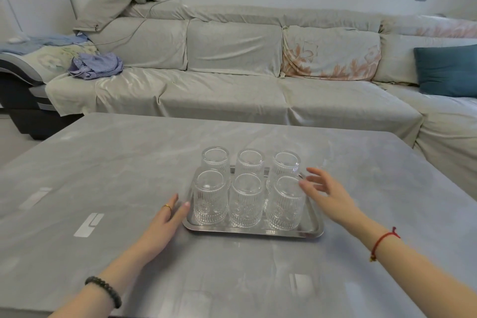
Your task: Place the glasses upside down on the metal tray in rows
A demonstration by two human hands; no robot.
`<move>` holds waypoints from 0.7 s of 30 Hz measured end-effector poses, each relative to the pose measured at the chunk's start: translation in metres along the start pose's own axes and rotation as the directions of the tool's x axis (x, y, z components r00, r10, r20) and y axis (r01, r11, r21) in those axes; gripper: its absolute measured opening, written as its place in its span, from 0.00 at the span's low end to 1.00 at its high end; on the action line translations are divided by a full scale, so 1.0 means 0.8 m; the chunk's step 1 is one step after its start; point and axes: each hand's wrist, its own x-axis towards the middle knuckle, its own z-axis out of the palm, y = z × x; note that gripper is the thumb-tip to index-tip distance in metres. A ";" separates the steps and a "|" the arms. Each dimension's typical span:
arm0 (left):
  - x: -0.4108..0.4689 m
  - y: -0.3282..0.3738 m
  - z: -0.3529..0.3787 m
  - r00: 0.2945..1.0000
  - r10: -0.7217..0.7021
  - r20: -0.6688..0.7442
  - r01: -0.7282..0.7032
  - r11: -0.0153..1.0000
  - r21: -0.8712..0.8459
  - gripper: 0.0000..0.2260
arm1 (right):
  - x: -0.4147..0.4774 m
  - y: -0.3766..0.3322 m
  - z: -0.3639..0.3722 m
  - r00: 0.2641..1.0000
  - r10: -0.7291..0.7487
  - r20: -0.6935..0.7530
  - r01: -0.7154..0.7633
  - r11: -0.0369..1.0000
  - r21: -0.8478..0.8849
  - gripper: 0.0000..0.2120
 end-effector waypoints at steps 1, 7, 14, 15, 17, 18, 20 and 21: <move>0.008 0.009 -0.007 1.000 -0.009 -0.022 0.008 0.998 -0.056 0.26 | 0.006 0.000 -0.009 1.000 0.017 -0.018 -0.017 1.000 0.026 0.22; 0.072 0.090 -0.022 0.996 0.061 -0.063 -0.068 0.992 -0.105 0.27 | 0.051 0.000 -0.025 0.994 0.111 -0.017 -0.109 0.991 0.081 0.24; 0.129 0.120 0.012 0.995 -0.027 0.100 0.023 0.999 0.047 0.38 | 0.095 0.012 0.001 0.974 0.207 0.091 -0.219 0.963 0.159 0.30; 0.133 0.119 0.016 0.994 -0.036 0.100 0.029 0.997 0.069 0.38 | 0.099 0.014 0.004 0.971 0.213 0.106 -0.228 0.959 0.169 0.30; 0.140 0.116 0.021 0.995 -0.046 0.084 0.037 0.994 0.105 0.38 | 0.104 0.016 0.010 0.963 0.228 0.141 -0.252 0.949 0.191 0.29; 0.142 0.114 0.022 0.996 -0.045 0.072 0.037 0.993 0.113 0.37 | 0.105 0.018 0.013 0.961 0.231 0.155 -0.260 0.945 0.200 0.28; 0.145 0.112 0.022 0.997 -0.041 0.063 0.034 0.992 0.118 0.36 | 0.106 0.021 0.018 0.961 0.226 0.157 -0.256 0.944 0.210 0.24; 0.145 0.110 0.021 0.997 -0.038 0.068 0.030 0.993 0.116 0.36 | 0.106 0.022 0.019 0.964 0.220 0.152 -0.249 0.944 0.215 0.24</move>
